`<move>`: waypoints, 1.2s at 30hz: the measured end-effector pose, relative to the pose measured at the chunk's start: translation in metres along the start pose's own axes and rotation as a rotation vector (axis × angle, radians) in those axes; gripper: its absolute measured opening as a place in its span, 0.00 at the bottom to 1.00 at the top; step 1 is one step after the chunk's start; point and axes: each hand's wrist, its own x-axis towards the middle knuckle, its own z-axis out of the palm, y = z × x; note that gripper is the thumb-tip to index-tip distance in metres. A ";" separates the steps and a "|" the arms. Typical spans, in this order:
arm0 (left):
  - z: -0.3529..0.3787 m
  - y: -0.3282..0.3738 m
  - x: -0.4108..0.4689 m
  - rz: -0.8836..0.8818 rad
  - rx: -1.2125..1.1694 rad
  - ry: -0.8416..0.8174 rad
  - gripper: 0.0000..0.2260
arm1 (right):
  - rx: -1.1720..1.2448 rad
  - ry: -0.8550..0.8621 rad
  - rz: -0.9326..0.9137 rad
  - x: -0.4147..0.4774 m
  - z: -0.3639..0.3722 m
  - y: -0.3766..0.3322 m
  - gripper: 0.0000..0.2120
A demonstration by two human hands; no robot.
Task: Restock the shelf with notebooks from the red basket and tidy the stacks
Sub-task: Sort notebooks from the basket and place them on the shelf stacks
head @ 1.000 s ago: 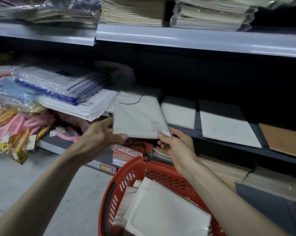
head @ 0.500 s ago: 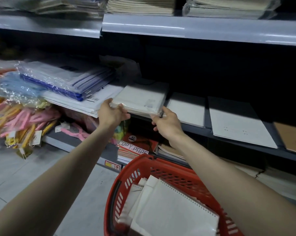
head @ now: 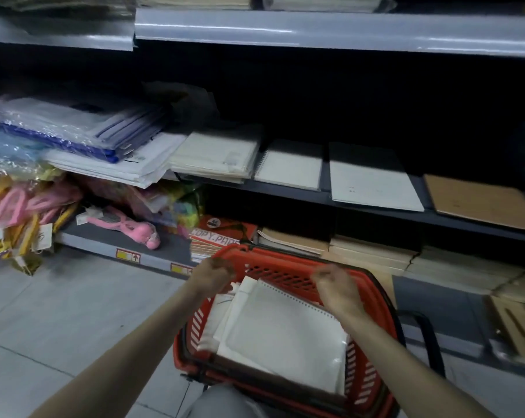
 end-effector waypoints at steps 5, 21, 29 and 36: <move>0.050 -0.056 0.003 -0.245 0.034 -0.158 0.09 | 0.058 -0.146 0.506 -0.014 0.016 0.111 0.31; 0.096 -0.161 0.066 -0.358 0.081 -0.181 0.39 | 0.257 -0.086 0.501 -0.018 0.017 0.136 0.17; 0.077 -0.083 -0.010 -0.293 0.038 -0.131 0.11 | 0.259 -0.017 0.387 -0.015 0.019 0.116 0.19; 0.071 -0.064 -0.022 -0.064 0.164 -0.020 0.12 | 0.147 0.148 0.272 -0.024 0.027 0.095 0.24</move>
